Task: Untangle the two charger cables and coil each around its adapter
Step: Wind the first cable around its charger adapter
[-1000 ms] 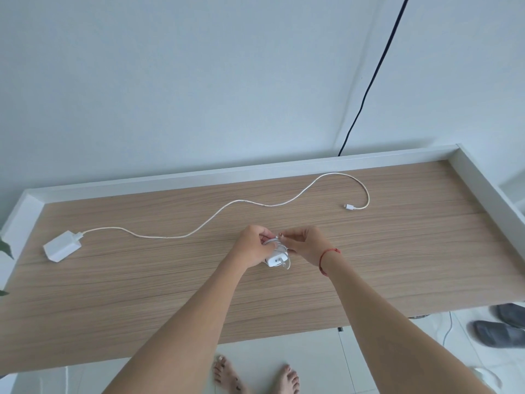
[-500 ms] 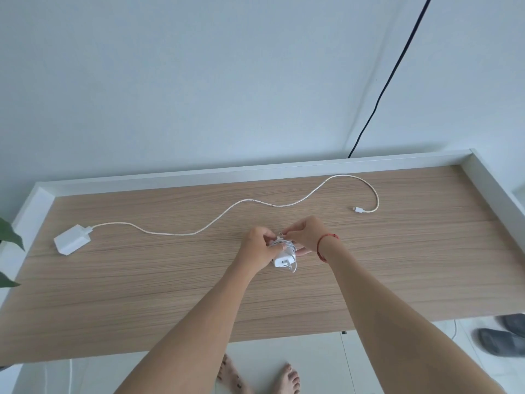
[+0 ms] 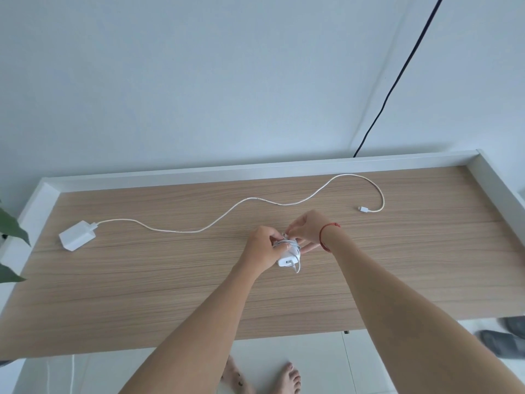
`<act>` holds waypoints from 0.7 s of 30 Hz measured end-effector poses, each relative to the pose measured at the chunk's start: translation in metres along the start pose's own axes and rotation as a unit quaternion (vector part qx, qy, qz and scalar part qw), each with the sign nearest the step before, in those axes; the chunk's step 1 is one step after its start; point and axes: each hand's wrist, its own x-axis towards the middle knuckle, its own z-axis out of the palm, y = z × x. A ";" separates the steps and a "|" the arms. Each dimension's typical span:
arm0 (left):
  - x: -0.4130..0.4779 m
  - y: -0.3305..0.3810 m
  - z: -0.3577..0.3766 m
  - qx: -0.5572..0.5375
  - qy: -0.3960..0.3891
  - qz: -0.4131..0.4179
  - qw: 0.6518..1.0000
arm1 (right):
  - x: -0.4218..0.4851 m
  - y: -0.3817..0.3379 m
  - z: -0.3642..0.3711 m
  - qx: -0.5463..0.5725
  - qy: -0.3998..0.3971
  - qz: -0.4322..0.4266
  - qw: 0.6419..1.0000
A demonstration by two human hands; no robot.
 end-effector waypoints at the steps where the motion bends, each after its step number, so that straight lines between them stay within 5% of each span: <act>1: -0.001 0.000 0.000 -0.002 0.000 0.003 1.000 | 0.000 0.000 -0.001 -0.003 -0.001 0.000 1.000; 21: -0.003 -0.003 -0.004 0.092 -0.029 0.111 0.989 | -0.004 0.007 0.001 -0.007 0.005 0.052 0.999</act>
